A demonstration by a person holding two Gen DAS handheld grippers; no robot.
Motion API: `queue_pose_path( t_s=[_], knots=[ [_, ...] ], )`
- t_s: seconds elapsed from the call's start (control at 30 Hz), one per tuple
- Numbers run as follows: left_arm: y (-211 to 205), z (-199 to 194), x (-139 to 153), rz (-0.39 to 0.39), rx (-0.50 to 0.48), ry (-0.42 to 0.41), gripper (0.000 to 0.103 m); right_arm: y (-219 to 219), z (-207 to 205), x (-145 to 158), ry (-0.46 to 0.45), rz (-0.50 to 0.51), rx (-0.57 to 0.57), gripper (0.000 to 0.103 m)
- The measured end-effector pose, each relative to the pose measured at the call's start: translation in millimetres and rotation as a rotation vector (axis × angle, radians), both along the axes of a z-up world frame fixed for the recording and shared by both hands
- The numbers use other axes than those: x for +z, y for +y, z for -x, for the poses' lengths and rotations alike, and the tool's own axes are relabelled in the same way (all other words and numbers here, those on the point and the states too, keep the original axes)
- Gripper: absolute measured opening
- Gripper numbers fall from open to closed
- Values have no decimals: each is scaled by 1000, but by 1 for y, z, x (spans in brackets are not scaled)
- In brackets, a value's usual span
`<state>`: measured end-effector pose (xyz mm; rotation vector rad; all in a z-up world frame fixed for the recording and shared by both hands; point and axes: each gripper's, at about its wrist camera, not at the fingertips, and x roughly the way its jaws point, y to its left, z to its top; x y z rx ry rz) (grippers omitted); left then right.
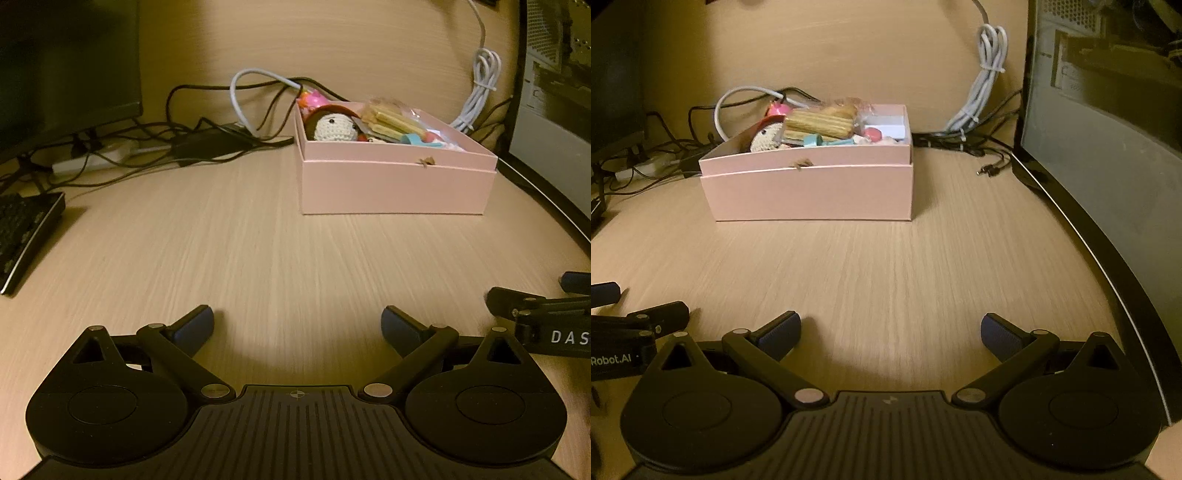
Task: Organize objects
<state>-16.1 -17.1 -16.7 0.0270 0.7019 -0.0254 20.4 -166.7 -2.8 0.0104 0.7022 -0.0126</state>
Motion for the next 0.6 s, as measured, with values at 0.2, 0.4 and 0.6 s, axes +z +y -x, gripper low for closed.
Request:
queue_pose_path(
  t_s=[0.2,0.4,0.6],
  knots=[
    [-1,-1,-1,1,5,-5,100,5,-1,0,-4,1,5,103],
    [0,-2,-1,4,7,-10,100,4,-1,0,-4,1,6,103],
    [0,-2,-1,4,8,-13,100,3,-1,0,-4,0,5,103]
  ],
)
